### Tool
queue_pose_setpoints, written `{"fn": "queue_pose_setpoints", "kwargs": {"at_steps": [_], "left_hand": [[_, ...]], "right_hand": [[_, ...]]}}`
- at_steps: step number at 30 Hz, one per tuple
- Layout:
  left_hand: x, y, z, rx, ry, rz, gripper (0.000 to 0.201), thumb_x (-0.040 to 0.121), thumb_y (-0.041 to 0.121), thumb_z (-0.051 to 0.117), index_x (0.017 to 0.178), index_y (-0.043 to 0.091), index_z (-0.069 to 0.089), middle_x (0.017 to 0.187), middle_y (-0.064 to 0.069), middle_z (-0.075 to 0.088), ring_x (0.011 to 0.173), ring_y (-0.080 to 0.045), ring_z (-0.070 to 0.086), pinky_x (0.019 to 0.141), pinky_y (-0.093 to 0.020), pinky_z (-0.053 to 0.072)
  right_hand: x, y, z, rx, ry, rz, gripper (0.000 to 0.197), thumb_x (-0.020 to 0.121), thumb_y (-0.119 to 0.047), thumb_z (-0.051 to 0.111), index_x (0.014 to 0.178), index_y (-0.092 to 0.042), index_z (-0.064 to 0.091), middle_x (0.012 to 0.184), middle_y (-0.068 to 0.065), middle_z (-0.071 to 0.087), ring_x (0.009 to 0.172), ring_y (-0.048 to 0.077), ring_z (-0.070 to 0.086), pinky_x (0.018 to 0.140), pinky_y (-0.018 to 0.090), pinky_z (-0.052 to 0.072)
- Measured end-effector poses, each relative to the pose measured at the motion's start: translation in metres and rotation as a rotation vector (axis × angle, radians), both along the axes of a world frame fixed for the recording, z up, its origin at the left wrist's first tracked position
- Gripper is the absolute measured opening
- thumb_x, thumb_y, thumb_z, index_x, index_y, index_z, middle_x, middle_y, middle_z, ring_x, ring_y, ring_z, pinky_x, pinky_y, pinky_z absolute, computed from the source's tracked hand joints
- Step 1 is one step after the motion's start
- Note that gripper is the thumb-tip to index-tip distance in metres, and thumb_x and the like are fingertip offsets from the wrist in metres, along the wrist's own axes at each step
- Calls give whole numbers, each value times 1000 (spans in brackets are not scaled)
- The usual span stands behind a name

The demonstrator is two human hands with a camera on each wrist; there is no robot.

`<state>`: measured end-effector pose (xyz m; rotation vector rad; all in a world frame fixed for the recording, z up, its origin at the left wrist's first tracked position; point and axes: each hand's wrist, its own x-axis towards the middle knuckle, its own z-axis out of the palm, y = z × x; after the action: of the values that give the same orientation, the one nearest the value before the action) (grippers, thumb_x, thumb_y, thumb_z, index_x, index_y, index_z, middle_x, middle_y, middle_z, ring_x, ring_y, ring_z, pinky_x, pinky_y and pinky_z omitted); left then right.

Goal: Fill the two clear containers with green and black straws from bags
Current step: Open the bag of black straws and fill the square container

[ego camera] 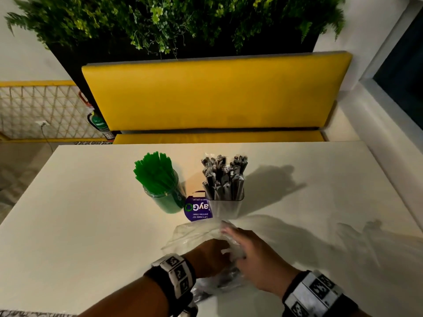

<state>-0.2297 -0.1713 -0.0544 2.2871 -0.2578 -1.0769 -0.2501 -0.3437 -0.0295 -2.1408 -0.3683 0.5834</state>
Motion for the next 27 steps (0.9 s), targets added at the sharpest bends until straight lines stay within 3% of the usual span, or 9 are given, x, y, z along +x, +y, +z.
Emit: {"fn": "queue_pose_setpoints", "kwargs": {"at_steps": [2,4,7,9,12,15,19,23,27], "left_hand": [[-2,-6,4,32,94,-22,50,83,32,58,125,5,56,129,-22,59,106,-14,57,97,-31,50],[-1,-10,4,205,104,-119,64,90,32,61,144,6,37,149,-19,40,133,-24,42,113,-33,35],[0,-13,5,407,-36,-214,51,101,34,45,143,5,37,149,-18,37,137,-34,36,113,-44,32],[-4,-13,4,455,-76,-243,48,102,36,37,144,14,38,152,-16,35,141,-35,32,112,-51,31],[-11,-9,-11,519,-169,-313,43,102,33,39,142,17,43,150,-13,41,139,-34,38,110,-49,34],[-16,-3,-24,486,-301,-317,38,101,43,38,131,26,52,142,-7,49,131,-32,46,106,-46,38],[-16,2,-26,442,-277,-281,36,101,40,40,124,22,60,133,-8,60,122,-33,56,101,-38,44],[-2,4,-13,366,-245,-92,29,101,28,44,120,13,61,125,-10,64,117,-30,60,97,-34,45],[5,6,-8,114,-111,139,31,89,38,57,113,20,64,111,-7,70,106,-29,66,95,-43,53]], "right_hand": [[-4,1,2,44,6,-5,84,80,5,48,139,-53,35,145,-11,40,121,-22,35,103,5,30],[-9,3,5,76,9,6,85,80,6,48,142,-51,35,143,-14,40,124,-19,34,106,8,30],[-13,5,10,125,-43,8,86,78,8,45,139,-53,38,141,-15,42,127,-17,35,107,7,27],[-11,6,11,156,-71,13,83,77,6,45,132,-56,42,140,-14,44,130,-11,36,111,11,24],[-10,6,14,232,-59,37,76,76,7,46,126,-50,55,140,-13,48,128,-9,41,108,12,29],[-4,-3,13,351,-5,-75,59,80,11,51,106,-37,71,134,-11,52,117,-8,51,90,9,40],[9,-27,-22,242,26,-413,43,87,2,48,93,-40,53,125,-8,56,115,13,57,86,25,48],[14,-34,-43,-99,207,-128,42,83,-20,68,115,-42,50,118,-11,63,106,9,61,93,33,51],[27,-22,-31,197,368,-312,28,83,-5,69,98,-27,73,95,2,76,90,23,71,80,40,60]]}}
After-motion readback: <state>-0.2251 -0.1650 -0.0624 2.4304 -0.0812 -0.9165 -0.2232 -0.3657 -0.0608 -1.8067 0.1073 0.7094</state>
